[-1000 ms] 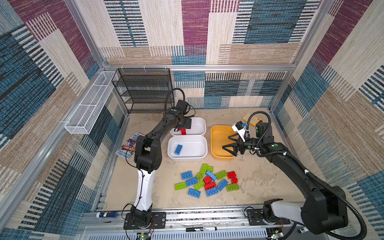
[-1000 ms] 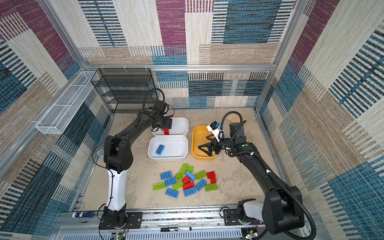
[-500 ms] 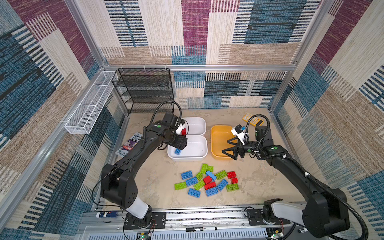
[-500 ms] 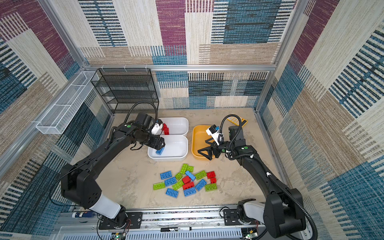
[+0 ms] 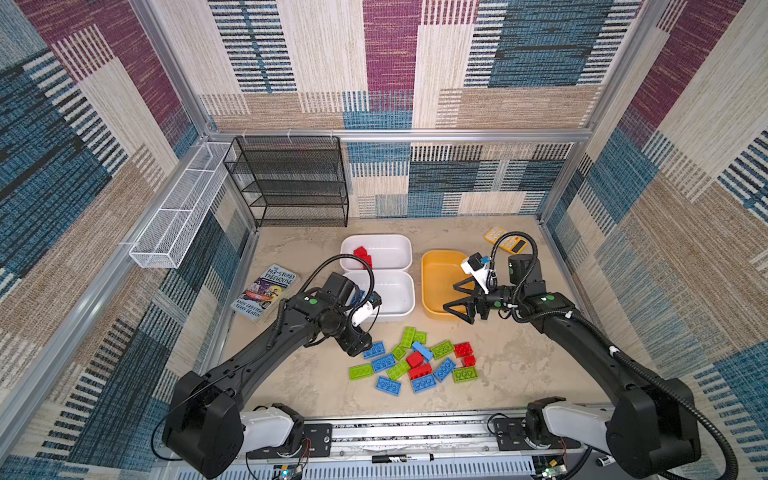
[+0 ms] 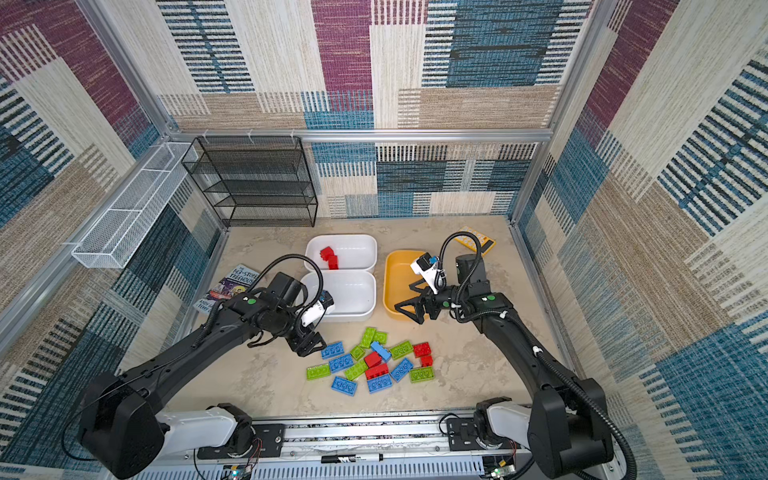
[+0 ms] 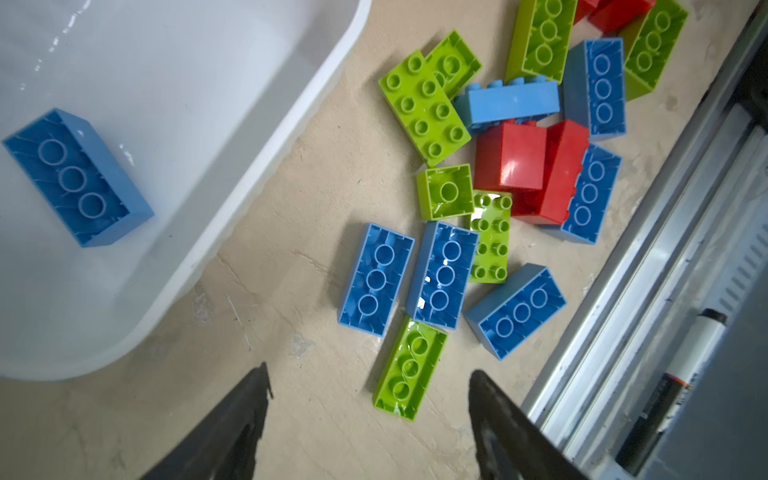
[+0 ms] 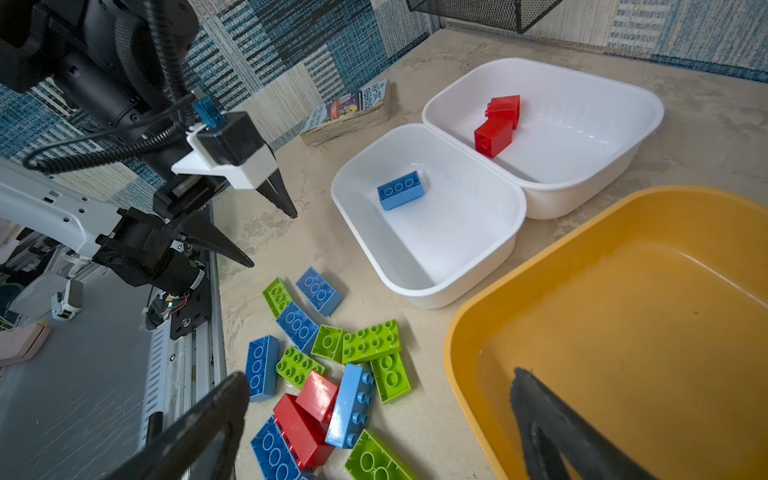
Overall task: Sort the legos into containers by color
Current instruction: 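Move the left gripper back to the pile over a blue brick, then grasp the blue brick with the left gripper and lift it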
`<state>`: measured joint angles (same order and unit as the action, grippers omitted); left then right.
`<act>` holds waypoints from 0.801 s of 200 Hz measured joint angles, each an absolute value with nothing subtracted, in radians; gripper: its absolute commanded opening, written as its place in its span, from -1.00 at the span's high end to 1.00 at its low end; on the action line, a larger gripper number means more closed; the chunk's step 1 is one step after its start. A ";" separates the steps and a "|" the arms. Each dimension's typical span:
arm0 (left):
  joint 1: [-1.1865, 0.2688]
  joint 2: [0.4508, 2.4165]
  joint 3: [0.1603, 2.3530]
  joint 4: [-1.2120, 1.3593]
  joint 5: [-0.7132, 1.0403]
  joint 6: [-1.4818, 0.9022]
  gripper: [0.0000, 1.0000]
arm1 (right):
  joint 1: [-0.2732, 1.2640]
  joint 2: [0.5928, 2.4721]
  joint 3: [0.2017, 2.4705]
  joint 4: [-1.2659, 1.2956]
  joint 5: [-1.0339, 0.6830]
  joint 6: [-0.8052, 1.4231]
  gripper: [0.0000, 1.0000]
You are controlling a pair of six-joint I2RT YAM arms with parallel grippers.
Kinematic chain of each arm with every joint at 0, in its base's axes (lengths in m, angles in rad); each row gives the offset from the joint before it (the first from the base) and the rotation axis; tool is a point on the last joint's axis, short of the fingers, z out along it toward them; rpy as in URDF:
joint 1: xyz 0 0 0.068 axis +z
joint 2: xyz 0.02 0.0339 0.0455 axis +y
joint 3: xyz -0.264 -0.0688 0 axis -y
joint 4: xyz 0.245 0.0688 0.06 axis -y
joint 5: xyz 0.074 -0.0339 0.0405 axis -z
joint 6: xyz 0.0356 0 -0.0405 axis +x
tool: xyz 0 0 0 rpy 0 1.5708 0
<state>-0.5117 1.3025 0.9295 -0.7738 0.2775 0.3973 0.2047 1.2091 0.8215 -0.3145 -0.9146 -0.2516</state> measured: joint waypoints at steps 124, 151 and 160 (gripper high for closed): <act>-0.651 1.493 0.860 -0.617 0.051 0.574 -0.19 | 0.208 1.200 0.805 -0.359 -0.905 -0.266 -0.99; -0.659 1.521 0.866 -0.611 0.031 0.582 -0.14 | 0.208 1.198 0.805 -0.363 -0.904 -0.267 -0.99; -0.661 1.529 0.870 -0.606 0.031 0.583 -0.10 | 0.208 1.198 0.805 -0.364 -0.904 -0.267 -0.99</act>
